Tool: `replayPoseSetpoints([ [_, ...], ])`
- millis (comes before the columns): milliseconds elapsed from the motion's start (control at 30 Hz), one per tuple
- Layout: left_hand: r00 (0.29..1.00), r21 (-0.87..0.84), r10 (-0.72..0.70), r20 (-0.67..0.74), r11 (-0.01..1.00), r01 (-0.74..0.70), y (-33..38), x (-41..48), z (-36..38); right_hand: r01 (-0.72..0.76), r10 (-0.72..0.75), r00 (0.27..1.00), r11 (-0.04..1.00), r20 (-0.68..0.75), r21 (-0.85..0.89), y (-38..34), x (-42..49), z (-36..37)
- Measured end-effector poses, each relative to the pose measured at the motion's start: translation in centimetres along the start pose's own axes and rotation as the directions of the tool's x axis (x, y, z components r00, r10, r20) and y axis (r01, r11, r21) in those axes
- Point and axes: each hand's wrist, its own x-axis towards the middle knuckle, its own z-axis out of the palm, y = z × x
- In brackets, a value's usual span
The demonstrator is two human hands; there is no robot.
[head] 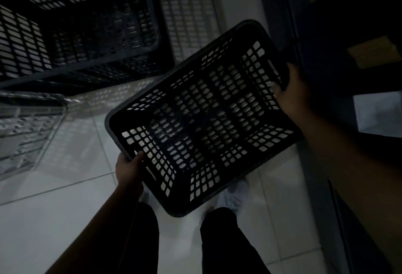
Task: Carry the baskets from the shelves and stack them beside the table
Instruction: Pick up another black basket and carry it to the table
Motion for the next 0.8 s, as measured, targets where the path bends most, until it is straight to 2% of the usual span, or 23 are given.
replayPoseSetpoints([
  [100, 0.998, 0.029, 0.030, -0.054, 0.999, -0.029, -0.1, 0.6, 0.3, -0.008, 0.004, 0.998, 0.998, -0.066, -0.062, -0.2, 1.2, 0.7],
  [200, 0.984, 0.070, 0.101, -0.145, 0.993, -0.092, 1.1, 0.3, -0.4, -0.032, 0.031, 0.998, 0.999, -0.053, -0.019, -0.4, -0.5, 0.2],
  [267, 0.979, 0.063, 0.136, -0.152, 0.990, -0.128, 2.3, -0.2, -1.7, -0.057, 0.056, 0.996, 0.998, -0.069, -0.006, -0.3, -3.1, -0.7],
  [367, 0.977, 0.093, 0.191, -0.093, 0.979, -0.182, 4.7, -1.9, -4.6, -0.044, 0.048, 0.994, 0.998, -0.099, 0.042, -0.5, -8.3, -3.2],
  [500, 0.935, 0.283, 0.356, -0.013, 0.898, -0.337, 10.2, -4.9, -8.6, -0.093, 0.109, 0.982, 0.990, -0.151, 0.109, -1.4, -16.0, -7.0],
  [633, 0.882, 0.341, 0.449, 0.145, 0.814, -0.471, 17.7, -7.7, -11.0, -0.141, 0.171, 0.939, 0.983, -0.299, 0.120, -3.2, -24.9, -11.0],
  [700, 0.842, 0.350, 0.481, 0.244, 0.766, -0.539, 21.5, -9.8, -11.8, -0.232, 0.275, 0.910, 0.958, -0.310, 0.170, -4.3, -29.6, -13.0],
  [800, 0.780, 0.337, 0.480, 0.400, 0.715, -0.613, 26.7, -14.0, -12.5, -0.420, 0.496, 0.835, 0.854, -0.237, 0.306, -5.2, -36.3, -15.8],
])
